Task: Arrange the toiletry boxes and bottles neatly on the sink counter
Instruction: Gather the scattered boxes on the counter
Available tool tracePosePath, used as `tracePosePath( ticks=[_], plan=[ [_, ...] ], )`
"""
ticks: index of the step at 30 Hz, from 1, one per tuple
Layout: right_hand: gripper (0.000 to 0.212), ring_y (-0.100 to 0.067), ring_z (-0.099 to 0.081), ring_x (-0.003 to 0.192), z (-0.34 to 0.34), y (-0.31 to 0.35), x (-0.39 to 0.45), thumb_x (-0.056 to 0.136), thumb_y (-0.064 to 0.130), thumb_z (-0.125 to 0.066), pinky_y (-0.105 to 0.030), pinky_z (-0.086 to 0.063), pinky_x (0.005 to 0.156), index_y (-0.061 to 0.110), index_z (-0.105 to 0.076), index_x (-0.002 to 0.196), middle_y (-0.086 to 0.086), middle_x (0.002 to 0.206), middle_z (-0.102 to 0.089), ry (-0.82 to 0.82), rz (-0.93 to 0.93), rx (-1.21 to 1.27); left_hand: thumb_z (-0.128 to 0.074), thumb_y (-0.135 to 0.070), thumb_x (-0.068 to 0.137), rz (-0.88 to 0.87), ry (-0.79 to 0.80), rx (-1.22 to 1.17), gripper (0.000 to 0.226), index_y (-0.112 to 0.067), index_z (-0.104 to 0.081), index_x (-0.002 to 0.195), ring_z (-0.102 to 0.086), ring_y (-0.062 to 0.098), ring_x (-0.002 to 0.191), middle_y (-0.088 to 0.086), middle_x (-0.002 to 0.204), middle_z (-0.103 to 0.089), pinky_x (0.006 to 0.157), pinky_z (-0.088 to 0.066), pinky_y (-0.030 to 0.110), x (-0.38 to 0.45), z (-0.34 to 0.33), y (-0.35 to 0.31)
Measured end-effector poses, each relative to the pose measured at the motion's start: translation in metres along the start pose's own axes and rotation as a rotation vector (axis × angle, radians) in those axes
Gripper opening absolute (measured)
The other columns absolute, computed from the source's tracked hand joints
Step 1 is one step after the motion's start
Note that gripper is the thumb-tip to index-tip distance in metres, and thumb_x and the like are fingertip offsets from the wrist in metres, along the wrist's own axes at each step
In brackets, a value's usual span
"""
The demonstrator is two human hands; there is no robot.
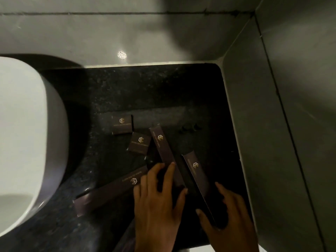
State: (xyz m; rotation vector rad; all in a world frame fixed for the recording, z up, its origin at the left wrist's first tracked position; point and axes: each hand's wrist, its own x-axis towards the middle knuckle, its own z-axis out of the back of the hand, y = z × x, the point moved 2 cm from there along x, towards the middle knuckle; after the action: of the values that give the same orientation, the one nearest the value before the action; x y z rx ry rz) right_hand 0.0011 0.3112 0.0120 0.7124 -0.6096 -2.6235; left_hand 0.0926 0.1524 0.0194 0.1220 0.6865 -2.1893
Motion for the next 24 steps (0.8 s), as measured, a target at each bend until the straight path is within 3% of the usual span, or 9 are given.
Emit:
tracePosePath(
  ticks=[4, 10, 13, 16, 18, 20, 22, 24],
  plan=[
    [0.070, -0.026, -0.062, 0.114, -0.008, -0.012, -0.004, 0.074, 0.034, -0.083, -0.043, -0.054, 0.090, 0.040, -0.052, 0.137, 0.004, 0.129, -0.059, -0.009, -0.020, -0.012, -0.048, -0.069, 0.080, 0.032, 0.023, -0.022, 0.075, -0.040, -0.028, 0.146, -0.046, 0.021, 0.123, -0.001, 0.145, -0.032, 0.098, -0.039, 0.039, -0.001, -0.007, -0.003],
    [0.064, -0.029, -0.061, 0.115, -0.006, -0.016, -0.006, 0.077, 0.035, -0.081, -0.047, -0.054, 0.091, 0.033, -0.056, 0.136, 0.000, 0.132, -0.059, -0.006, -0.038, 0.026, -0.049, -0.064, 0.082, -0.007, 0.038, 0.008, 0.070, -0.034, -0.039, 0.145, -0.051, 0.021, 0.119, 0.001, 0.145, -0.044, 0.094, -0.046, 0.043, -0.006, -0.007, -0.006],
    [0.063, -0.022, -0.062, 0.106, 0.002, -0.016, -0.003, 0.077, 0.032, -0.081, -0.035, -0.055, 0.080, 0.031, -0.057, 0.136, 0.000, 0.130, -0.060, -0.025, -0.035, 0.070, -0.056, -0.065, 0.076, -0.049, 0.086, 0.069, 0.070, -0.031, -0.053, 0.137, -0.055, 0.023, 0.114, 0.003, 0.142, -0.052, 0.086, -0.049, 0.042, -0.024, -0.014, -0.006],
    [0.063, -0.004, -0.059, 0.089, 0.015, -0.017, -0.008, 0.075, 0.036, -0.081, -0.012, -0.041, 0.067, 0.036, -0.056, 0.134, 0.007, 0.118, -0.060, -0.080, -0.015, 0.110, -0.076, -0.065, 0.057, -0.113, 0.149, 0.081, 0.082, -0.031, -0.056, 0.130, -0.061, 0.027, 0.109, 0.003, 0.136, -0.059, 0.079, -0.055, 0.046, -0.056, -0.033, -0.004],
    [0.064, 0.002, -0.057, 0.086, 0.021, -0.015, -0.015, 0.072, 0.043, -0.076, -0.010, -0.039, 0.065, 0.039, -0.054, 0.132, 0.013, 0.112, -0.057, -0.131, 0.002, 0.142, -0.085, -0.060, 0.047, -0.143, 0.182, 0.045, 0.090, -0.030, -0.053, 0.126, -0.068, 0.029, 0.102, 0.003, 0.134, -0.060, 0.074, -0.056, 0.045, -0.077, -0.047, -0.004],
    [0.064, -0.002, -0.060, 0.088, 0.021, -0.016, -0.022, 0.071, 0.046, -0.073, -0.013, -0.043, 0.068, 0.034, -0.056, 0.132, 0.014, 0.112, -0.057, -0.148, 0.023, 0.142, -0.090, -0.053, 0.041, -0.148, 0.207, 0.001, 0.094, -0.028, -0.052, 0.123, -0.071, 0.028, 0.095, 0.002, 0.137, -0.053, 0.070, -0.057, 0.042, -0.091, -0.055, -0.006],
    [0.064, -0.004, -0.062, 0.089, 0.013, -0.022, -0.025, 0.073, 0.042, -0.077, -0.014, -0.046, 0.071, 0.032, -0.058, 0.132, 0.011, 0.114, -0.061, -0.127, 0.000, 0.153, -0.094, -0.049, 0.037, -0.121, 0.204, -0.066, 0.099, -0.026, -0.051, 0.123, -0.072, 0.026, 0.092, 0.002, 0.137, -0.045, 0.069, -0.059, 0.040, -0.094, -0.059, -0.008],
    [0.063, 0.003, -0.061, 0.088, 0.005, -0.027, -0.028, 0.073, 0.037, -0.082, -0.007, -0.046, 0.068, 0.034, -0.058, 0.131, 0.011, 0.115, -0.063, -0.103, -0.029, 0.157, -0.096, -0.044, 0.036, -0.098, 0.189, -0.141, 0.102, -0.023, -0.050, 0.125, -0.072, 0.025, 0.089, 0.005, 0.136, -0.047, 0.065, -0.062, 0.038, -0.092, -0.061, -0.010]
  ],
)
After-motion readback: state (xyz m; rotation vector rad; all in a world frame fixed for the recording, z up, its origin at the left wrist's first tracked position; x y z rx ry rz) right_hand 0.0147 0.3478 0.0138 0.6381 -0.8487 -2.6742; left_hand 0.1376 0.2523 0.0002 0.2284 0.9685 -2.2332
